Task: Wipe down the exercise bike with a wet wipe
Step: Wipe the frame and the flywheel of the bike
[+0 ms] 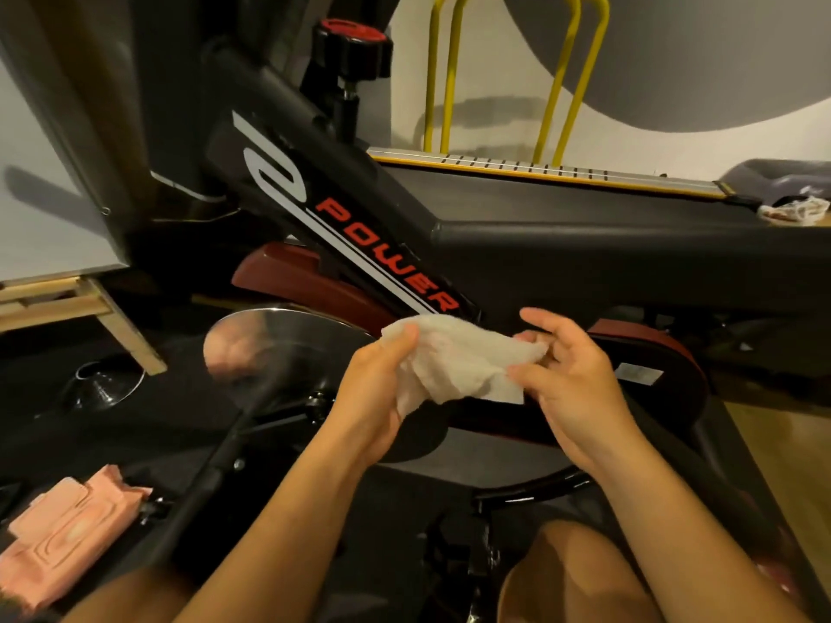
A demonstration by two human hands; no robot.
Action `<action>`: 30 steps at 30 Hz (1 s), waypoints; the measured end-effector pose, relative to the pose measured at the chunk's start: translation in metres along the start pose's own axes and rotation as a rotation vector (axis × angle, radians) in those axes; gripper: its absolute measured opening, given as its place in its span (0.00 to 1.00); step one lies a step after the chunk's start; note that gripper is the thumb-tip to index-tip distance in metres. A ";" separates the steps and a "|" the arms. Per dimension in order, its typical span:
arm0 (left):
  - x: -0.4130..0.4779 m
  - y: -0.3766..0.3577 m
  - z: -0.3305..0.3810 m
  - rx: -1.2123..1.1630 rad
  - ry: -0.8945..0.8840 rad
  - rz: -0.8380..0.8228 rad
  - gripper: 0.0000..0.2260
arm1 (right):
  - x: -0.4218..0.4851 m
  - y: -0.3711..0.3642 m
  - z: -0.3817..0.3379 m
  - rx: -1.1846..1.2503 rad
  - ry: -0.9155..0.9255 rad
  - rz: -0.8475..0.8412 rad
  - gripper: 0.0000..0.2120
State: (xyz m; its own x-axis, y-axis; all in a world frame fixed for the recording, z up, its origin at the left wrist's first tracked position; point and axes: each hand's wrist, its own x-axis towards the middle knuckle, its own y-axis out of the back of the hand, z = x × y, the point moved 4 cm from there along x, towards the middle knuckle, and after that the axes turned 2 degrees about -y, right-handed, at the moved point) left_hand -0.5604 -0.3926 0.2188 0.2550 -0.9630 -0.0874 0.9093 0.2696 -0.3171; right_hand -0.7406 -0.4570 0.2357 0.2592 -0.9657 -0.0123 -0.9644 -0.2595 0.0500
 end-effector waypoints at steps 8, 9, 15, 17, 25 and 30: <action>-0.005 -0.019 0.007 -0.055 0.092 -0.247 0.16 | -0.014 -0.012 0.002 0.150 -0.467 -0.334 0.19; -0.005 -0.020 0.009 -0.054 0.104 -0.249 0.17 | -0.015 -0.011 -0.001 0.192 -0.472 -0.331 0.18; 0.005 -0.027 0.018 0.228 -0.058 -0.132 0.14 | -0.008 0.013 -0.027 -0.085 -0.037 0.005 0.12; 0.007 -0.032 0.019 0.245 -0.118 -0.096 0.11 | -0.009 0.020 -0.033 -0.185 0.045 0.092 0.10; 0.027 -0.068 0.061 0.444 -0.509 -0.091 0.09 | -0.006 0.028 -0.083 -0.586 0.610 0.623 0.11; 0.049 -0.068 0.078 0.505 -0.540 0.002 0.10 | -0.007 0.028 -0.086 -0.763 0.467 0.765 0.17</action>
State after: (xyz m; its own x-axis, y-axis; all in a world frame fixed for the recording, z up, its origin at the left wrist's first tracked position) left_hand -0.5843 -0.4580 0.3099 0.2650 -0.8626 0.4309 0.9161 0.3647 0.1668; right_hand -0.7653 -0.4573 0.3234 -0.2267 -0.7347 0.6394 -0.6376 0.6082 0.4728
